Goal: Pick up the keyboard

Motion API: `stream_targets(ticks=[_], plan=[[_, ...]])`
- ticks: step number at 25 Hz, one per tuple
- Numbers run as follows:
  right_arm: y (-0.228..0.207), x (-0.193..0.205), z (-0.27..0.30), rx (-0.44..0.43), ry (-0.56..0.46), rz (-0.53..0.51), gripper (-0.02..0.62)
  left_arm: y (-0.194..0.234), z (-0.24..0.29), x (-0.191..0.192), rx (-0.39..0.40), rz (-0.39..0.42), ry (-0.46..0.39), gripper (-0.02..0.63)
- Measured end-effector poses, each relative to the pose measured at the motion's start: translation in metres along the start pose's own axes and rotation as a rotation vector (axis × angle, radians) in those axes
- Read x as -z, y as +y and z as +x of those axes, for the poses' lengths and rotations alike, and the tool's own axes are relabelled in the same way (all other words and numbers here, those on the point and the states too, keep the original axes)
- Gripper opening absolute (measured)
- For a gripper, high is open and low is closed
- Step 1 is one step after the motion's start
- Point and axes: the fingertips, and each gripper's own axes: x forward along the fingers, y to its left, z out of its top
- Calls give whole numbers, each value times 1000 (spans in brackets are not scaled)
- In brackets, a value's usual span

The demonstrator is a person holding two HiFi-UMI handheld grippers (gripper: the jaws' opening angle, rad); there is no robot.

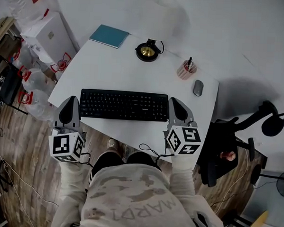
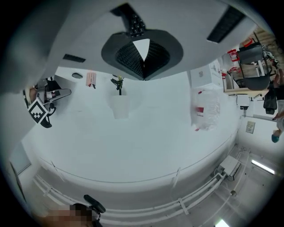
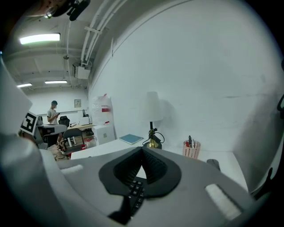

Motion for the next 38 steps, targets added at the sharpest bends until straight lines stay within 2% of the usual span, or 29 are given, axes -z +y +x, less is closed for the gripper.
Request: stream_targets(ticks=[11, 19, 22, 26, 32, 38], plan=[[-24, 63, 32, 63, 193, 61, 14, 22, 40, 73, 44, -54, 240, 12], [-35, 109, 49, 47, 340, 99, 154, 35, 58, 135, 68, -117, 436, 151], [-38, 126, 55, 32, 403, 117, 199, 36, 62, 152, 80, -135, 488, 217], [-41, 148, 62, 23, 479, 132, 254, 36, 69, 169, 102, -151, 551, 270], [-51, 169, 68, 47, 548, 171, 303, 40, 77, 188, 117, -185, 626, 308], [-50, 183, 74, 15, 592, 207, 322, 40, 83, 206, 138, -236, 681, 322]])
